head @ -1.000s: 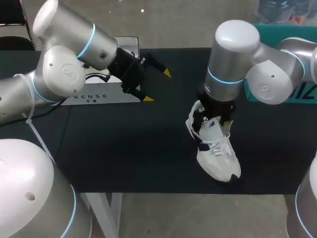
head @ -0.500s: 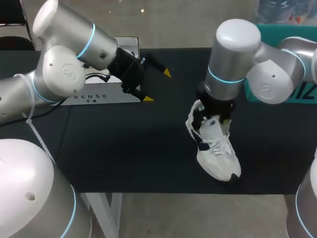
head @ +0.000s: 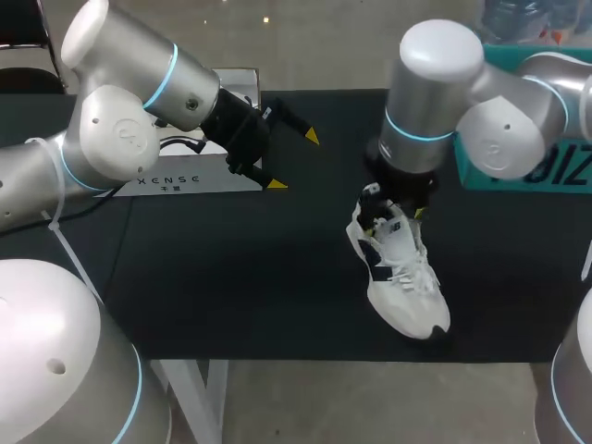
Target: Take the shoe out of the shoebox, open the shoe tongue, remove and reinsert the insole, then place the shoe into the shoebox
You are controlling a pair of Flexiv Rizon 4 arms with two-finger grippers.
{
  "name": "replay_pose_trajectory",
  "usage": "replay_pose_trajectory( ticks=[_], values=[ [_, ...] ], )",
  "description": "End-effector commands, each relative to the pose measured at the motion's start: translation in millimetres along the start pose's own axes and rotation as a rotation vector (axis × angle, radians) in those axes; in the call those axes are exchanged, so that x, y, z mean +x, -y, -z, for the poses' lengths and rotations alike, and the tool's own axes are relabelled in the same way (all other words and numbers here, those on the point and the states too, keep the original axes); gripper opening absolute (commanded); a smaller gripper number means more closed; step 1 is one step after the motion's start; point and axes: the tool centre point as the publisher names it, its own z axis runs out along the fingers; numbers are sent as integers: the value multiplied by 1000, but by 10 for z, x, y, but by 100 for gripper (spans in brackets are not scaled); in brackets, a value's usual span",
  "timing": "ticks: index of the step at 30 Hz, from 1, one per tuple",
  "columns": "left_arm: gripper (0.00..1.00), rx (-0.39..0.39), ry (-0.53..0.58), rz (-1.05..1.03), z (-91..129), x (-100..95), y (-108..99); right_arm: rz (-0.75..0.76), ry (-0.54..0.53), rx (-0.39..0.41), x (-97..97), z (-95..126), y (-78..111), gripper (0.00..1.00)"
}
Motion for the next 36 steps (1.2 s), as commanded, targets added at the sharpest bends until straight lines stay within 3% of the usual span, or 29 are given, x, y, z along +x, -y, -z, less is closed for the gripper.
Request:
replay_pose_trajectory(
  ticks=[1,7,12,13,14,15,27,36],
  values=[
    [100,-2,-4,-1,5,-1,3,0,23,-4,-10,177,-48,100],
    [100,-2,-4,-1,5,-1,3,2,60,-34,-61,507,-39,100],
    [100,-2,-4,-1,5,-1,3,3,73,-34,-41,696,108,97],
    [100,-2,-4,-1,5,-1,3,-4,73,-35,-44,708,157,49],
    [100,-2,-4,-1,5,-1,3,-5,72,-35,-32,717,199,10],
    [100,-2,-4,-1,5,-1,3,-6,63,-29,-9,721,238,0],
    [100,-2,-4,-1,5,-1,3,-54,9,29,138,459,599,0],
    [100,-2,-4,-1,5,-1,3,-67,-6,29,177,358,638,0]
  ],
)
